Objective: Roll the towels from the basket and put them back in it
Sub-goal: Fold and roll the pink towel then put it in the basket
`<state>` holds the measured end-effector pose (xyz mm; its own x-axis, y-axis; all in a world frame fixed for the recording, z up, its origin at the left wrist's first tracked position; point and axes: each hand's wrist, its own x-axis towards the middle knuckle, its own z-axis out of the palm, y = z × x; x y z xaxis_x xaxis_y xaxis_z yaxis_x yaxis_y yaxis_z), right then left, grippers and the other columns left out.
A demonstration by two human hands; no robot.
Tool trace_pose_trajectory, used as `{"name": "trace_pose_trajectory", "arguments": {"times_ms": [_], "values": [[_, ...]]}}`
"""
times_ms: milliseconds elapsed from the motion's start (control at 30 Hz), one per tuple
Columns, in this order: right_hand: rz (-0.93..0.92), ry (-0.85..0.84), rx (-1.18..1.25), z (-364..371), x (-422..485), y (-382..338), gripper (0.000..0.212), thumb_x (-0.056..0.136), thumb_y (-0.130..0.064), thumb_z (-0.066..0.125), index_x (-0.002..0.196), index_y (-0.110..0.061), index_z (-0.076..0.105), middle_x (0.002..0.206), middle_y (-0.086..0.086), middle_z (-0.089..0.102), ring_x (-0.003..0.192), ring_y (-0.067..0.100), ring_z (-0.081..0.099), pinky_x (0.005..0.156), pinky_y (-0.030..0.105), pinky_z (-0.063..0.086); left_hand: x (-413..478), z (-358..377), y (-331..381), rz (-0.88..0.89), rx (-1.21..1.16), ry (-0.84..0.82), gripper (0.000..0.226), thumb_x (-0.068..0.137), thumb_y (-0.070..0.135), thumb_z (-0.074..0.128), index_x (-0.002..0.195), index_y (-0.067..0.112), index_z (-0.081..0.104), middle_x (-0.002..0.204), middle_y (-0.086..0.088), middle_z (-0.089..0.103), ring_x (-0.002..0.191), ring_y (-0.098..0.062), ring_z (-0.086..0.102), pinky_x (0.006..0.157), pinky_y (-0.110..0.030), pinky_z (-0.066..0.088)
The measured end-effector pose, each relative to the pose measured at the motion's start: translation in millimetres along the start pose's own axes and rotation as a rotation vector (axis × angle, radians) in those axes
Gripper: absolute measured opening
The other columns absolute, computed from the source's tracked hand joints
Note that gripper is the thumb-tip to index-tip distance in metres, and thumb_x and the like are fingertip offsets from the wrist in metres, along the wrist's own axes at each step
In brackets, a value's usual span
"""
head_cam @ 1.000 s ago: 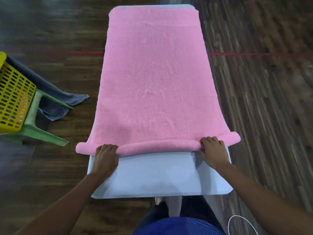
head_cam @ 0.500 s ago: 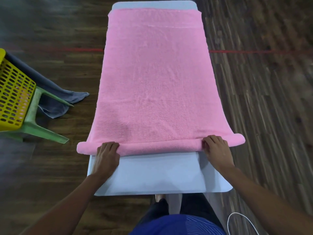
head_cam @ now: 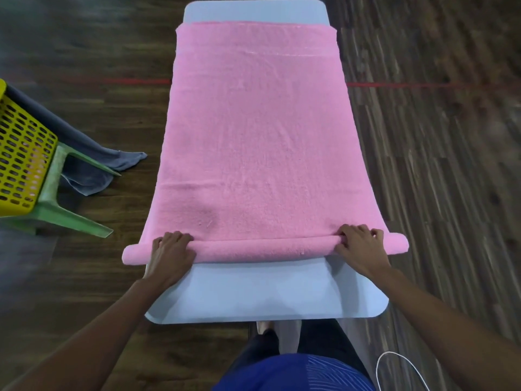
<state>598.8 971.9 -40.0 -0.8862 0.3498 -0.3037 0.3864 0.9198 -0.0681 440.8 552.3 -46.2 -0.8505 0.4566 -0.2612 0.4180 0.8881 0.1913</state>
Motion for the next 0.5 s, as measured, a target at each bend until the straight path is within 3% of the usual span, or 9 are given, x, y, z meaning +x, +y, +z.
{"name": "trace_pose_trajectory", "arguments": {"times_ms": [67,133,233,367,500], "values": [[-0.029,0.154,0.012,6,0,-1,0.026,0.077,-0.022,0.068,0.102,-0.016,0.061,0.102,0.005,0.061,0.091,0.029,0.052,0.078,0.042,0.036,1,2,0,-0.042,-0.023,0.092,0.037,0.082,0.03,0.045,0.111,0.011,0.059,0.11,-0.01,0.057,0.102,-0.032,0.048,0.091,-0.052,0.038],[-0.086,0.241,0.07,10,0,1,0.021,0.076,-0.011,0.07,0.096,-0.011,0.063,0.098,0.009,0.061,0.083,0.032,0.052,0.069,0.039,0.036,3,1,3,-0.048,-0.064,0.175,0.029,0.082,0.021,0.049,0.106,0.008,0.059,0.106,-0.013,0.058,0.097,-0.034,0.049,0.085,-0.052,0.04],[-0.187,0.224,0.11,10,-3,4,0.022,0.074,-0.006,0.068,0.095,-0.008,0.063,0.097,0.008,0.061,0.083,0.032,0.055,0.068,0.039,0.04,-2,6,8,0.061,-0.062,0.202,0.026,0.079,0.005,0.055,0.103,0.001,0.065,0.103,-0.016,0.064,0.093,-0.036,0.056,0.082,-0.05,0.045],[-0.203,0.157,0.035,12,-12,7,0.047,0.065,-0.006,0.071,0.11,-0.01,0.06,0.112,0.006,0.064,0.101,0.029,0.06,0.085,0.042,0.048,-13,19,5,0.078,-0.046,0.116,0.051,0.068,0.0,0.069,0.118,-0.001,0.061,0.117,-0.019,0.063,0.108,-0.038,0.057,0.097,-0.054,0.046],[-0.146,0.14,0.023,10,-7,6,0.033,0.075,-0.012,0.069,0.107,-0.015,0.061,0.103,0.002,0.067,0.095,0.027,0.06,0.084,0.041,0.04,-11,13,7,0.032,-0.083,0.115,0.038,0.075,-0.003,0.067,0.113,-0.002,0.065,0.111,-0.02,0.067,0.102,-0.039,0.061,0.094,-0.055,0.047]]}}
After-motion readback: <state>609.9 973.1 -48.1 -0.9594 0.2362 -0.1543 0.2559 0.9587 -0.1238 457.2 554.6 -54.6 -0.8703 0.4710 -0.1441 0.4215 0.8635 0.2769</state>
